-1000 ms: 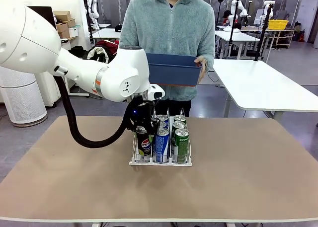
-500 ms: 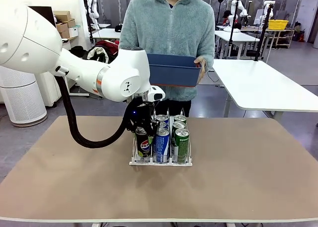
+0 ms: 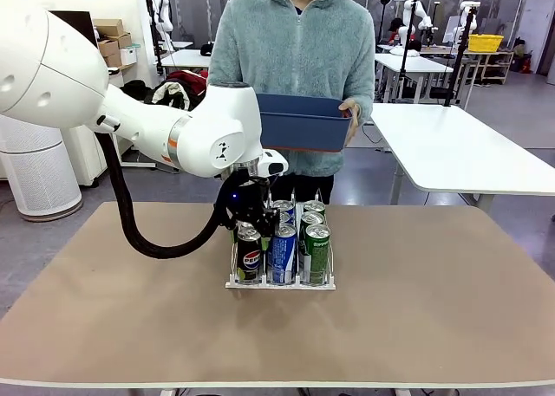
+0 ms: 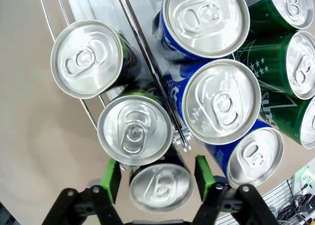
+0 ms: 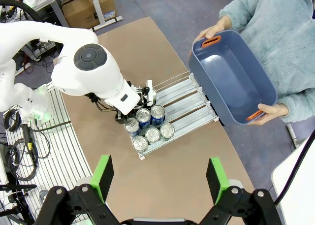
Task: Fill the beverage cans into the dispenser.
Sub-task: Place the picked Pepsi coke in the line of the Automatic Can Dispenser with the same cans.
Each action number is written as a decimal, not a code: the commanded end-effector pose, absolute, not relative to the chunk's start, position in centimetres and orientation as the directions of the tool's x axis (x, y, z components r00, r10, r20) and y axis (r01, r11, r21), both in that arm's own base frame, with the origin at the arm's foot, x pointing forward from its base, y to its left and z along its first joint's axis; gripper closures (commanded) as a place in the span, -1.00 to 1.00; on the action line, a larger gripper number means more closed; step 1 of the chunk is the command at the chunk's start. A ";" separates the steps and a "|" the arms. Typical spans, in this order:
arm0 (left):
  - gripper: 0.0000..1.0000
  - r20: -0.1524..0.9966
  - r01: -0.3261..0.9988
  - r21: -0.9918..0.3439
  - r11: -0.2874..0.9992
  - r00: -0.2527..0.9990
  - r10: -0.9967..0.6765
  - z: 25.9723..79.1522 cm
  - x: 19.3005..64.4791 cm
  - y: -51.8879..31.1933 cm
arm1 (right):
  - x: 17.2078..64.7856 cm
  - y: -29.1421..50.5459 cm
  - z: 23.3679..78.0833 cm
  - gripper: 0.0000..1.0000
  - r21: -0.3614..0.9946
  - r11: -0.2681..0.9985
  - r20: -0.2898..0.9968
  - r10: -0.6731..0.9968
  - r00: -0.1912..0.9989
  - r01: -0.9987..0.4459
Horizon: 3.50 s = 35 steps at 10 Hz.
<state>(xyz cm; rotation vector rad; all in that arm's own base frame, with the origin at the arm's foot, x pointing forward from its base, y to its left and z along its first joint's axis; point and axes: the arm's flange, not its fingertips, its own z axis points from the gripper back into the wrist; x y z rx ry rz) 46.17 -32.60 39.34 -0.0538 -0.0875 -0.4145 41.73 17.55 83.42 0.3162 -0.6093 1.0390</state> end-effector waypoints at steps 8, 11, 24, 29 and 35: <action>-1.00 0.152 0.376 -0.036 0.926 0.918 -0.366 42.8 45.6 -32.4 | 41.7 17.6 83.4 -1.00 -0.035 0.483 0.608 0.705 0.365 -0.875; -1.00 0.152 0.376 -0.036 0.926 0.918 -0.366 42.8 45.6 -32.4 | 41.7 17.6 83.4 -1.00 -0.035 0.483 0.608 0.705 0.365 -0.875; -1.00 0.206 0.565 -0.075 0.822 0.815 -0.542 50.9 45.1 -24.7 | 41.7 17.6 83.4 -1.00 -0.035 0.483 0.608 0.705 0.365 -0.875; -1.00 0.397 0.794 -0.093 0.601 0.583 -0.709 61.6 44.7 -14.6 | 41.7 17.6 83.4 -1.00 -0.035 0.483 0.608 0.705 0.365 -0.875; -1.00 0.530 0.855 0.079 0.512 0.399 -0.748 71.6 43.3 -10.1 | 41.7 17.6 83.4 -1.00 -0.035 0.483 0.608 0.705 0.365 -0.875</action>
